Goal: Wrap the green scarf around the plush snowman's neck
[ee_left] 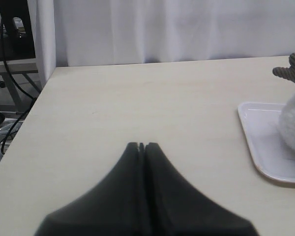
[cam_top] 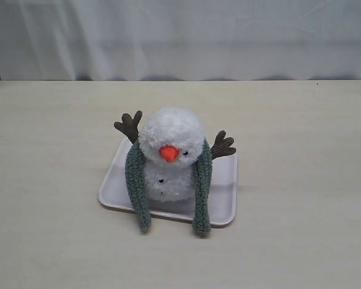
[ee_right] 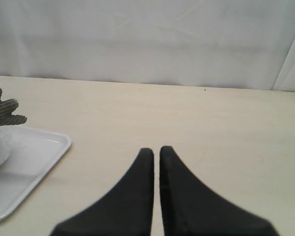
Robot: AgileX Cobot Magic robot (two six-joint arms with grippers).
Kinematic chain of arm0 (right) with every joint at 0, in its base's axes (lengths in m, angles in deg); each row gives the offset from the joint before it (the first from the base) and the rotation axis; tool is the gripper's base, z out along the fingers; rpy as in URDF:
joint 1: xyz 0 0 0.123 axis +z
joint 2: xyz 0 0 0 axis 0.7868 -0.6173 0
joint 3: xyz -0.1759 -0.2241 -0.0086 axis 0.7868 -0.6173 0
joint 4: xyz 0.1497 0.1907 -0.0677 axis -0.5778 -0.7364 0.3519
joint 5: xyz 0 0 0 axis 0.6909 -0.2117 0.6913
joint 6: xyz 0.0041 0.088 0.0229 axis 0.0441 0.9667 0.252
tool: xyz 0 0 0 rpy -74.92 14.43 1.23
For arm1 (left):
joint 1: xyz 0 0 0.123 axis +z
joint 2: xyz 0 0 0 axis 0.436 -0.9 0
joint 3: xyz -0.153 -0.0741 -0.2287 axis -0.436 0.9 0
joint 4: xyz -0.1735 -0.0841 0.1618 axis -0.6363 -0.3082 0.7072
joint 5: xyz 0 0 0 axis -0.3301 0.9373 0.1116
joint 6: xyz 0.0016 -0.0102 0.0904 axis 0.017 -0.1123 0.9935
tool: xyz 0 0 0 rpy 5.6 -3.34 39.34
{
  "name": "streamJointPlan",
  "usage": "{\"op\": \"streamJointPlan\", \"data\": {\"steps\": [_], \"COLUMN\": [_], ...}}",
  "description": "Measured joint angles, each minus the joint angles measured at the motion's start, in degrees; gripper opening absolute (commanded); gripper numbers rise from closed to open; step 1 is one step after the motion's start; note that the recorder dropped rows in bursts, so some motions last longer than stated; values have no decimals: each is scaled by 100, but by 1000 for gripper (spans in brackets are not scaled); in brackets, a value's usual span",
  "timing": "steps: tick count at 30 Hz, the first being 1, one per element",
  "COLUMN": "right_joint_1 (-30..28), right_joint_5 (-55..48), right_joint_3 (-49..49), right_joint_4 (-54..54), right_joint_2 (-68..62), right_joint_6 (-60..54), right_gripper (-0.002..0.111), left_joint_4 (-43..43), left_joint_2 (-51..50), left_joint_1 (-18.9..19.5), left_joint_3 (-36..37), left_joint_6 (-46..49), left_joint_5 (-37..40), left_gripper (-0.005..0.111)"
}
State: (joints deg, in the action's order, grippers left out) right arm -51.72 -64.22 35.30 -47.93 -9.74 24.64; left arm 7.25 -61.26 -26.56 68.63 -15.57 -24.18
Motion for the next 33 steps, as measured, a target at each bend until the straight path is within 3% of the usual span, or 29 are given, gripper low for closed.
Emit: {"op": "streamJointPlan", "data": {"steps": [33], "right_joint_1": [0], "right_joint_5": [-456], "right_joint_3": [0], "right_joint_4": [121], "right_joint_2": [0], "right_joint_6": [415], "right_gripper": [4], "left_joint_4": [0], "left_joint_2": [0], "left_joint_1": [0], "left_joint_3": [0], "left_joint_6": [0], "left_joint_5": [0], "left_gripper": [0]}}
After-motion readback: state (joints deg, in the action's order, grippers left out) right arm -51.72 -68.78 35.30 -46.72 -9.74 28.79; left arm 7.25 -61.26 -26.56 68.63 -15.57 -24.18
